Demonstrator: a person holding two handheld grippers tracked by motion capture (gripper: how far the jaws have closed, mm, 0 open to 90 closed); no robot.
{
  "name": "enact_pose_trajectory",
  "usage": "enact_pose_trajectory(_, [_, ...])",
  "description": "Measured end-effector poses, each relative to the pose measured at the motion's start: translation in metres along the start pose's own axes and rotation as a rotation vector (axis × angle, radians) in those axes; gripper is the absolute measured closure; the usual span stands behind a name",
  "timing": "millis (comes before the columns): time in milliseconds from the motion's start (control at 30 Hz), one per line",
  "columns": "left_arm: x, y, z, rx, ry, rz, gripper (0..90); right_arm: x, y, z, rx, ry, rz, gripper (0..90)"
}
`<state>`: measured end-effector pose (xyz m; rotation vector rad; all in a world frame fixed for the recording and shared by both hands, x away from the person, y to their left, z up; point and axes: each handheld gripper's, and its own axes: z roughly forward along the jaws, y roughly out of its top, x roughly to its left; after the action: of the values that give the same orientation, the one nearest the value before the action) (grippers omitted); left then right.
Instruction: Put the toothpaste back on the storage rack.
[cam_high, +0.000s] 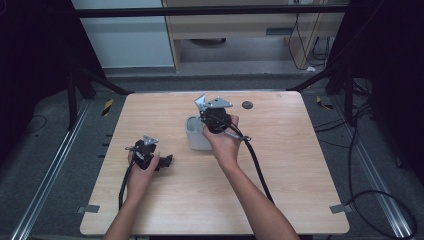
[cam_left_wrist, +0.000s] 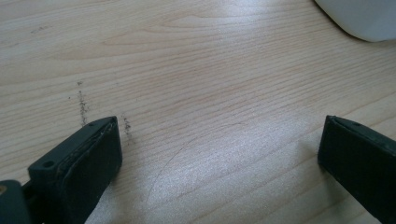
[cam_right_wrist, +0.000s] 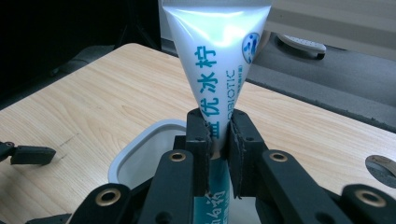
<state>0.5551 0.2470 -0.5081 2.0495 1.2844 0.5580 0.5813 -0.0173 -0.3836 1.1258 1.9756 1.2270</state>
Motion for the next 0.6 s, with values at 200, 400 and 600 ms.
enact_pose_trajectory(200, [0.0, 0.0, 0.0, 0.0, 0.0, 0.0, 0.0, 0.0009, -0.0022, 0.0021, 0.012, 0.002, -0.007, 79.9])
enact_pose_trajectory(400, [0.0, 0.0001, 0.0001, 0.0, 0.0, 0.001, 0.0, 0.002, -0.0041, 0.0055, 0.027, 0.004, -0.013, 79.9])
enact_pose_trajectory(600, [0.0, 0.0001, 0.0001, 0.0, 0.0, 0.001, 0.0, 0.0029, -0.0066, 0.0078, 0.041, 0.006, -0.014, 79.8])
